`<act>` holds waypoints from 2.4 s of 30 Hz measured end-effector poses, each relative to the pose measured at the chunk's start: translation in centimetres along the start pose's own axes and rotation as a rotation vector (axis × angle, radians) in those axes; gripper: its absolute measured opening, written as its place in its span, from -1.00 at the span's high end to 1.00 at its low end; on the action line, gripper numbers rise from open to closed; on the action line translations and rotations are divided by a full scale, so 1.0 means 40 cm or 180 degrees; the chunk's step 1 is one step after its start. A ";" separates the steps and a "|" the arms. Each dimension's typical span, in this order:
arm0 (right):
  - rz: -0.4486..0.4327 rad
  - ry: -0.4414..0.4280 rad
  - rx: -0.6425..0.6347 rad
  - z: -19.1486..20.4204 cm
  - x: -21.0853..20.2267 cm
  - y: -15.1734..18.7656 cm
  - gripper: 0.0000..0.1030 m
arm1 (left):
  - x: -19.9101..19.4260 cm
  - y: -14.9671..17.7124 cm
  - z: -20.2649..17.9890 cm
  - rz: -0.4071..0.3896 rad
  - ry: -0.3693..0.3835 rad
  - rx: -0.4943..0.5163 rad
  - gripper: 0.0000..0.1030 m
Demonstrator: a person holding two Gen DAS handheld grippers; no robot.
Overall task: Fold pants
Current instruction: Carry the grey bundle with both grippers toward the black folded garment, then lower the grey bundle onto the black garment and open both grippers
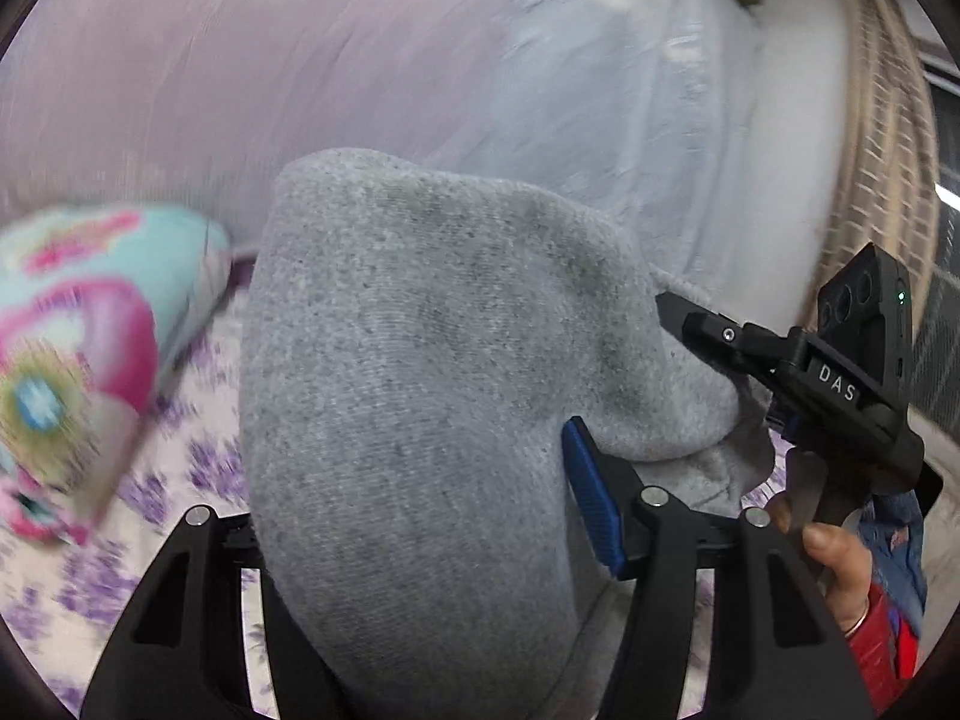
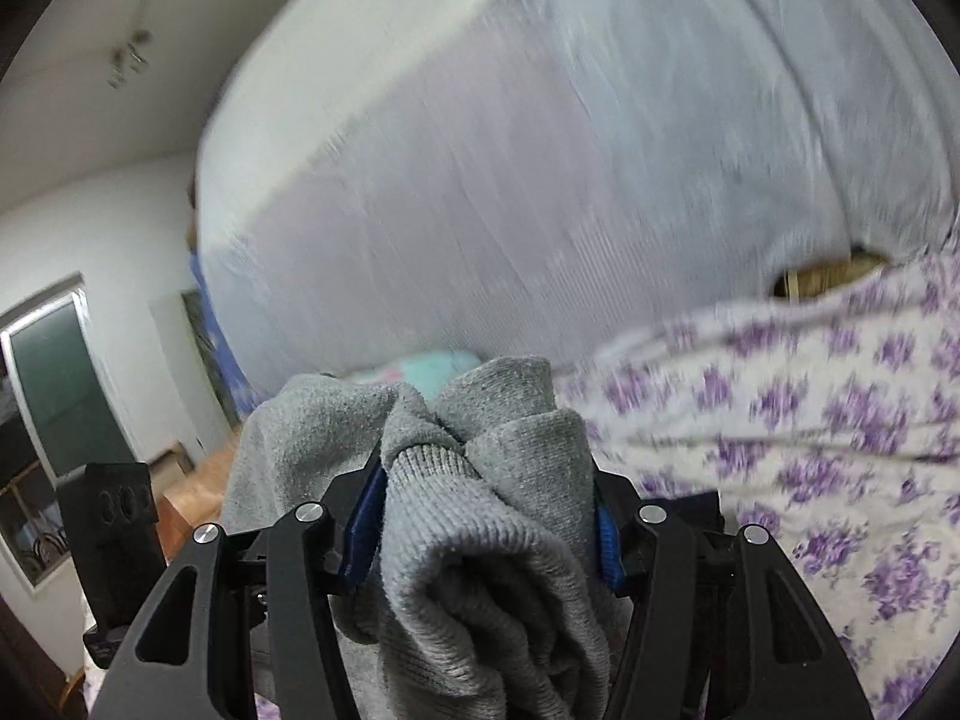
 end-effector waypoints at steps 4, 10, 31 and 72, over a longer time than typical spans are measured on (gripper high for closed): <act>0.0113 0.0106 0.0046 -0.058 0.060 0.015 -0.11 | 0.087 0.017 0.032 0.0145 0.0053 -0.0103 -0.08; 0.0238 0.0234 0.0178 -0.122 0.108 0.050 -0.12 | 0.152 0.038 0.030 0.0336 0.0033 -0.0051 -0.09; -0.0241 0.0566 -0.0440 0.030 -0.048 0.012 -0.40 | 0.035 -0.011 0.063 -0.0052 -0.0261 -0.0038 -0.09; 0.0680 0.1328 -0.0867 -0.002 0.094 0.111 -0.64 | 0.156 0.078 0.111 0.0331 -0.0509 0.0018 -0.45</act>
Point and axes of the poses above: each gripper's, at about its wrist camera, not at the fingertips, and x roughly the way its jaws point, z to its left, y to its underside, the point moved 2 cm from there along x, roughly the way its jaws point, and after that the axes turned 5 degrees about -y, right-handed, at the moved point
